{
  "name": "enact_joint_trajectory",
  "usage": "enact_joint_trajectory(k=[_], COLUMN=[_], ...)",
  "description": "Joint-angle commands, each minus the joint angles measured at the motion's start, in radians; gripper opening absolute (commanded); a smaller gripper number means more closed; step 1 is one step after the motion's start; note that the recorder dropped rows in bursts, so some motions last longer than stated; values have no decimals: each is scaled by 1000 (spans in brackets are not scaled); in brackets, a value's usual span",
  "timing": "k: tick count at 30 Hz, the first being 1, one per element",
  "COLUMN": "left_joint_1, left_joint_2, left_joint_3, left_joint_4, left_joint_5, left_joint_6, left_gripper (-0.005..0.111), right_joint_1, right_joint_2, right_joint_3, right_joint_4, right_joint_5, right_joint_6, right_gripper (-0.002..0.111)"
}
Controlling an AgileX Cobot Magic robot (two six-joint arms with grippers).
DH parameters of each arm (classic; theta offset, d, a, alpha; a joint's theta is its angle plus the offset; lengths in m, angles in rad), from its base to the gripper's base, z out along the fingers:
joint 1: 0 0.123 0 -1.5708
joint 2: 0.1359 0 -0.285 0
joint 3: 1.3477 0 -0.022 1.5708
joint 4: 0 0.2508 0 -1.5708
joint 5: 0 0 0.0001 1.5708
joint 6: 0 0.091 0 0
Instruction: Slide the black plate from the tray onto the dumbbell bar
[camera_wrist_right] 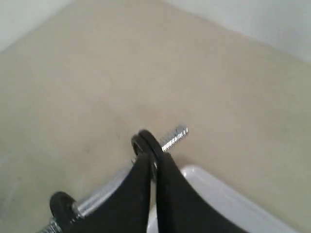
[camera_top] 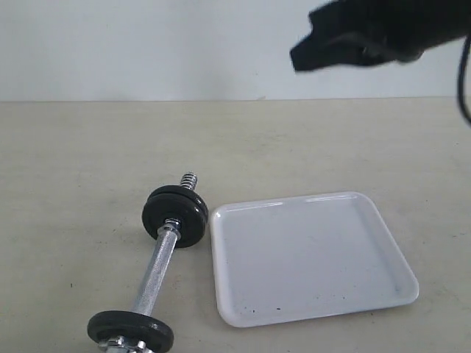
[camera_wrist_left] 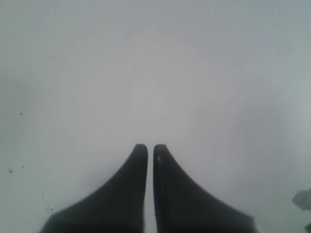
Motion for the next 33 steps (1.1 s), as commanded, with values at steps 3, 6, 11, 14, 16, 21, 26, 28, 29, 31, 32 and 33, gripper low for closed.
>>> enact_joint_trajectory(k=[3, 6, 11, 14, 16, 21, 26, 28, 29, 31, 32, 33], left_joint_1=[-1, -1, -1, -1, -1, -1, -1, -1, -1, -1, -1, 0], left_joint_2=[-81, -141, -238, -248, -248, -248, -248, -248, -248, -248, -248, -248], left_joint_3=[-3, 0, 0, 0, 3, 89, 242, 305, 339, 399, 424, 451], left_joint_4=[-2, -19, -26, -26, -47, -114, -128, -193, -243, -348, -354, -354], left_joint_5=[132, 151, 151, 151, 151, 151, 151, 124, 93, 25, -13, -36], left_joint_6=[99, 99, 99, 99, 99, 100, 100, 100, 100, 100, 100, 88], left_gripper=[4, 4, 4, 4, 4, 4, 4, 4, 4, 4, 4, 4], right_joint_1=[-2, -2, -2, -2, -2, -2, -2, -2, -2, -2, -2, -2], right_joint_2=[-245, -410, -644, -743, -789, -893, -988, -1023, -1042, -1079, -1097, -1112], right_joint_3=[-119, -166, -166, -166, -166, -166, -166, -166, -166, -166, -166, -166], right_joint_4=[5, 1, -4, -34, -63, -160, -190, -190, -188, -176, -169, -168], right_joint_5=[89, 127, 153, 161, 182, 332, 417, 420, 420, 420, 420, 420], right_joint_6=[-19, -12, 30, 80, 125, 218, 268, 291, 306, 322, 329, 331], right_gripper=[1, 1, 1, 1, 1, 1, 1, 1, 1, 1, 1, 1])
